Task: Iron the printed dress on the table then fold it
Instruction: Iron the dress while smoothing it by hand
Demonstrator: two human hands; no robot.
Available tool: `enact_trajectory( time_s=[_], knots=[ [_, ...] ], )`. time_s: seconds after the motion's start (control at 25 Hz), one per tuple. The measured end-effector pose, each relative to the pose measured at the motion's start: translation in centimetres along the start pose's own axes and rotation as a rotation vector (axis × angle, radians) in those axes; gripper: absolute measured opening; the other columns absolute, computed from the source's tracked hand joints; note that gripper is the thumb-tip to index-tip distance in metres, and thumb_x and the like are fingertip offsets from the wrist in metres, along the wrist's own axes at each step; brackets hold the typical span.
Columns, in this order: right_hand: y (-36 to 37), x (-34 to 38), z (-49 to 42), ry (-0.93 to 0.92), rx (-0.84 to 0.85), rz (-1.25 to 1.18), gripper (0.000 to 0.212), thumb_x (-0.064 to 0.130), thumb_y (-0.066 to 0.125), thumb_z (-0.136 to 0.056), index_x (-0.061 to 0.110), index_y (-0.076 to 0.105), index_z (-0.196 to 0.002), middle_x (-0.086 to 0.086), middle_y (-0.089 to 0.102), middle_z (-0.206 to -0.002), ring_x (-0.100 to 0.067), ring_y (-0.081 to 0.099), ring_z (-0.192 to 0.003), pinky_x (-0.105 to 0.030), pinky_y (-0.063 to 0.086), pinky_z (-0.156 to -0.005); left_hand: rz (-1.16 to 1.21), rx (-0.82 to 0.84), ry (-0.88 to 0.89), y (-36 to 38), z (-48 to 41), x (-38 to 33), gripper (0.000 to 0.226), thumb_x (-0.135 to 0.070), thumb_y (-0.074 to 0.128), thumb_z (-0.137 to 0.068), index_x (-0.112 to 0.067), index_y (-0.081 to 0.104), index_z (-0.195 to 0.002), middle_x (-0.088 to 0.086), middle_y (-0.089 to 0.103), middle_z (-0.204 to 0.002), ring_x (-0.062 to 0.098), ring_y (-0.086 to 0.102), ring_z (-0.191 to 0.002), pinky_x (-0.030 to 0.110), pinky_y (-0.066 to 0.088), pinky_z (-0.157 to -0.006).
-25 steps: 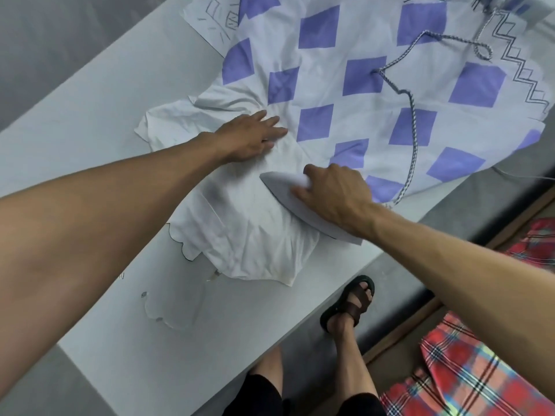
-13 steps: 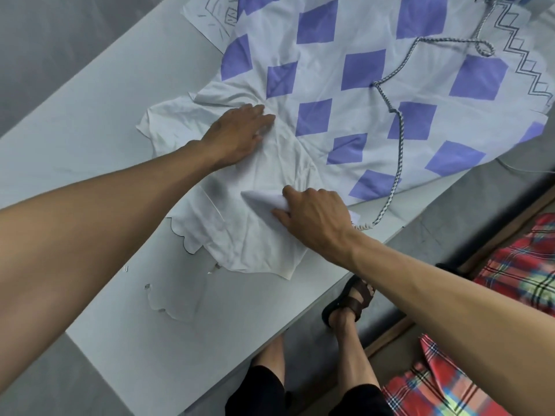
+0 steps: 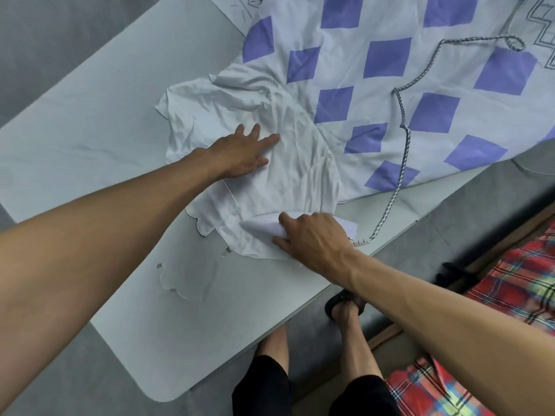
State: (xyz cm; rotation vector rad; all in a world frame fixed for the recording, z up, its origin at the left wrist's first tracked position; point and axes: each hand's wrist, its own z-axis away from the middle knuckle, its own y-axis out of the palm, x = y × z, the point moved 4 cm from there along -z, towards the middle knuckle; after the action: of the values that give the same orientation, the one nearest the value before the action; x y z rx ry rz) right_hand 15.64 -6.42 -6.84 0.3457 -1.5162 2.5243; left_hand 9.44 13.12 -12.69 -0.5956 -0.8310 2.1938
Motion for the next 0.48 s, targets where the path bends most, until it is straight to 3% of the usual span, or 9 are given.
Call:
enact_trajectory(
  time_s=[0.12,0.2,0.32,0.48],
  knots=[
    [1.3,1.3,1.0,-0.045,0.053,0.005,0.038,0.050,0.036,-0.098,0.015,0.046,-0.109,-0.008,0.066,-0.089,-0.034,0.062,-0.081,-0.035,0.027,-0.061,0.042,0.016,0.007,0.4,0.0,0.0,0.060,-0.037,0.038,-0.102,-0.036,0.006,-0.153,0.006,0.005,-0.161,0.037,0.004,-0.147,0.052,0.027,-0.111],
    [1.5,1.8,1.6,-0.082,0.086,-0.005,0.039,0.051,0.037,-0.098,0.015,0.045,-0.109,-0.008,0.066,-0.090,-0.033,0.061,-0.081,-0.035,0.028,-0.061,0.090,-0.025,0.029,0.4,0.1,0.0,0.058,-0.031,0.042,-0.101,-0.032,0.014,-0.153,0.010,0.020,-0.155,0.038,0.019,-0.142,0.049,0.030,-0.109],
    [0.0,1.5,1.9,-0.073,0.021,-0.007,0.040,0.053,0.037,-0.097,0.016,0.047,-0.108,-0.009,0.066,-0.089,-0.034,0.061,-0.078,-0.035,0.028,-0.060,0.202,-0.220,0.048,0.0,1.5,0.7,0.047,-0.018,0.044,-0.098,-0.021,0.036,-0.145,0.011,0.046,-0.133,0.034,0.045,-0.123,0.044,0.037,-0.101],
    [-3.1,-0.9,0.2,0.069,-0.112,0.008,0.039,0.051,0.037,-0.098,0.016,0.048,-0.109,-0.011,0.067,-0.089,-0.035,0.063,-0.080,-0.034,0.030,-0.061,0.528,-0.386,-0.259,1.5,5.8,3.5,0.049,-0.009,0.037,-0.096,-0.024,0.045,-0.142,0.003,0.048,-0.146,0.027,0.045,-0.132,0.036,0.038,-0.105]
  ],
)
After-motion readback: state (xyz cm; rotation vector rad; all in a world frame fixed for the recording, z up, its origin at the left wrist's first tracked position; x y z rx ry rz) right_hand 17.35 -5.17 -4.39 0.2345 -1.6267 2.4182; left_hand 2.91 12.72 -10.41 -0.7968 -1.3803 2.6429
